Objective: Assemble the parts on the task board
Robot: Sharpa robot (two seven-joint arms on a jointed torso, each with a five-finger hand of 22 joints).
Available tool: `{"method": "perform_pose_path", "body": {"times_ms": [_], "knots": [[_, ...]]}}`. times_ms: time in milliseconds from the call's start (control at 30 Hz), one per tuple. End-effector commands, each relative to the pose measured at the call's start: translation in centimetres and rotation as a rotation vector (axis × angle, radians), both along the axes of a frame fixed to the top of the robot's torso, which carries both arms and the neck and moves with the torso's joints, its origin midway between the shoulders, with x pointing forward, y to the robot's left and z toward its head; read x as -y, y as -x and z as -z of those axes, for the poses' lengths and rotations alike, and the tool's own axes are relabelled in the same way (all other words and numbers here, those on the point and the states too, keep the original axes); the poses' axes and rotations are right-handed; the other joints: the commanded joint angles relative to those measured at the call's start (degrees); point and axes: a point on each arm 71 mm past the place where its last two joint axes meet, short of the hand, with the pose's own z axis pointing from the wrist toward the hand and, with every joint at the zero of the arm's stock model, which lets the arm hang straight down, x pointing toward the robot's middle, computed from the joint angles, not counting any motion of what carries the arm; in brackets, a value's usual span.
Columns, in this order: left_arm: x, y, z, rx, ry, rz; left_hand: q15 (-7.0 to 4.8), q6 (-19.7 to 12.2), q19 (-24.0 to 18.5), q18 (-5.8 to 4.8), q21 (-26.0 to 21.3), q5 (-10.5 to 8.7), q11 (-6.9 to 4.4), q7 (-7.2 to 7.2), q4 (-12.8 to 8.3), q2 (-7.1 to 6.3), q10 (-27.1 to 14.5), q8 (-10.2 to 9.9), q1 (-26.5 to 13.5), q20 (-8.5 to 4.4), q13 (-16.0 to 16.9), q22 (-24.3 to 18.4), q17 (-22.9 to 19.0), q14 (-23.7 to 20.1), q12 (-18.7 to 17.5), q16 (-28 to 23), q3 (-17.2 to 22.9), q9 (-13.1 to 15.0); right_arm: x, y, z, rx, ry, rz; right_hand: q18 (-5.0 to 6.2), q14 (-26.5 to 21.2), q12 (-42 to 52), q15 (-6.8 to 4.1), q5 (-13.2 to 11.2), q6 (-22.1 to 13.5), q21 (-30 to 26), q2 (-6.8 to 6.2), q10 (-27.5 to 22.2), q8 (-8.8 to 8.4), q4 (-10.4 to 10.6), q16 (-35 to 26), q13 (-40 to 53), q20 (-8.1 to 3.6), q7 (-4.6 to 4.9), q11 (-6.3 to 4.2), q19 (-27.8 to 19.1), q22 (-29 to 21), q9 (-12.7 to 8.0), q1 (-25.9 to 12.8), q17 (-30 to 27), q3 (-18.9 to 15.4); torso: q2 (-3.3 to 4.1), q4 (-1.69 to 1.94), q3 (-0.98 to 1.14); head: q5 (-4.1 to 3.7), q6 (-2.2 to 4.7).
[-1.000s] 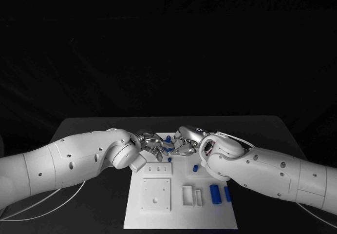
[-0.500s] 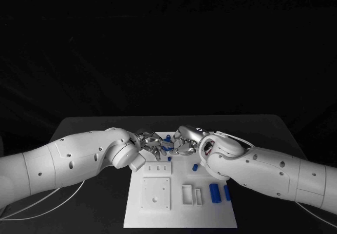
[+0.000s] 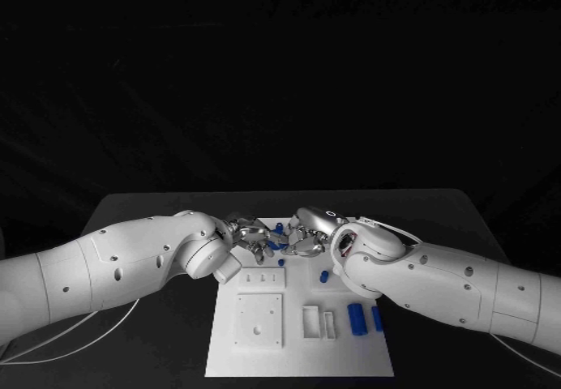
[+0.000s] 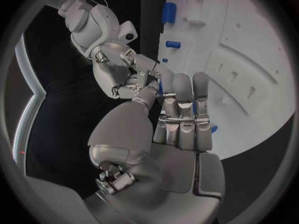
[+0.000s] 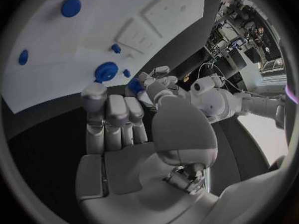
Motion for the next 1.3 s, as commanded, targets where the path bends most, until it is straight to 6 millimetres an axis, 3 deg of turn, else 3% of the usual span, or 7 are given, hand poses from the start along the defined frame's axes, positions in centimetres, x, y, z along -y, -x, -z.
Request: {"method": "perform_pose_path", "body": {"times_ms": [33,133,300,400,567,767,1300], "knots": [[0.55,0.05,-0.34,0.028,0.01,0.026,-0.73,11.6,-0.1,-0.91,0.7,0.3,-2.15,-7.58,0.0,-0.17,1.3,0.0,-0.7,-0.48,0.3,0.7,0.7,-0.1,1.1,1.0,0.5,5.1,0.02,0.04,0.25,-0.004,0.002,-0.005,-0.06,0.0,-0.4,-0.33,0.2,1.1,-0.3,-0.18,-0.3,0.21,0.2,-0.2,-0.1,-0.3,-0.64,-0.32,1.6,5.3,0.0,-0.2,-0.1,-0.1,-0.01,0.02,0.01,-0.08,-0.13],[0.58,0.07,-0.31,0.026,0.008,0.029,-1.12,12.2,-0.1,-1.01,1.8,0.85,-2.59,-8.01,0.1,-0.21,1.3,0.1,-1.1,-0.84,1.1,1.7,1.7,0.2,3.5,2.9,0.4,7.9,0.05,0.0,0.3,-0.006,0.0,-0.005,-0.06,0.0,-0.4,-0.32,0.2,1.0,-0.4,-0.22,-0.3,0.18,0.3,-0.3,-0.1,-0.3,-0.6,-0.3,1.6,5.3,0.0,-0.2,-0.2,-0.2,0.02,0.01,0.02,-0.09,-0.11],[0.59,0.09,-0.25,0.022,0.006,0.033,-1.3,10.9,-0.7,-1.11,2.7,0.88,-2.72,-8.19,0.5,-0.01,1.3,0.1,-1.0,-1.05,1.6,3.1,2.5,-0.5,5.1,5.0,0.3,17.1,0.07,0.0,0.41,-0.008,-0.006,-0.005,-0.05,0.0,-0.4,-0.31,0.2,0.9,-0.5,-0.23,-0.3,0.22,0.3,-0.3,-0.1,-0.29,-0.58,-0.27,1.7,5.2,-0.1,-0.1,-0.2,-0.2,0.01,-0.02,0.03,-0.16,-0.17],[0.62,0.12,-0.22,0.019,0.005,0.037,-1.39,10.3,-0.8,-1.1,2.8,0.83,-2.69,-8.29,1.0,-0.07,1.2,0.0,-1.2,-1.08,2.1,3.5,2.3,-0.6,5.4,5.5,0.4,21.2,0.08,0.01,0.43,-0.008,-0.009,-0.005,-0.05,0.0,-0.4,-0.3,0.2,0.9,-0.5,-0.13,-0.3,0.22,0.4,-0.4,-0.1,-0.28,-0.57,-0.27,1.7,5.2,-0.1,-0.1,-0.2,-0.2,0.03,-0.01,0.03,-0.23,-0.24],[0.67,0.17,-0.17,0.012,0.003,0.043,-1.46,10.1,-0.8,-1.2,2.8,0.74,-2.9,-8.48,1.6,-0.15,1.2,0.0,-1.1,-1.19,2.9,4.0,2.3,-0.8,6.2,6.5,0.3,25.5,0.11,0.01,0.43,-0.005,-0.015,-0.004,-0.04,0.0,-0.5,-0.31,-0.1,1.0,-0.5,0.25,-0.4,0.22,0.4,-0.4,-0.2,-0.28,-0.58,-0.29,1.7,5.3,0.0,0.1,-0.2,0.0,0.01,0.05,0.0,-0.36,-0.33],[0.77,0.23,-0.09,0.004,0.001,0.056,-1.55,10.3,-0.8,-1.25,2.7,-0.07,-2.93,-8.64,1.9,0.02,1.3,0.0,-1.1,-1.26,3.3,4.2,2.4,-0.8,6.6,7.1,0.2,27.1,0.17,-0.03,0.47,-0.004,-0.019,-0.001,-0.04,0.0,-0.4,-0.33,-0.3,1.1,-0.6,0.49,-0.3,0.24,0.4,-0.4,-0.2,-0.29,-0.63,-0.32,1.7,5.3,0.0,0.1,-0.2,0.2,0.02,0.03,-0.02,-0.44,-0.5],[0.91,0.53,0.17,-0.035,-0.005,0.107,-1.5,10.1,-0.9,-1.26,2.6,-0.05,-2.89,-8.52,1.5,0.05,1.2,-0.1,-0.5,-1.22,3.3,4.4,2.3,-1.0,6.3,7.1,0.3,26.8,0.4,-0.2,0.59,-0.002,-0.024,0.004,-0.05,0.0,-0.5,-0.32,-1.0,1.1,-0.7,0.65,-0.4,0.23,-0.1,-0.4,-0.2,-0.3,-0.59,-0.3,1.8,5.3,0.1,0.0,-0.2,0.8,0.02,0.05,-0.04,-0.78,-1.02]]}}
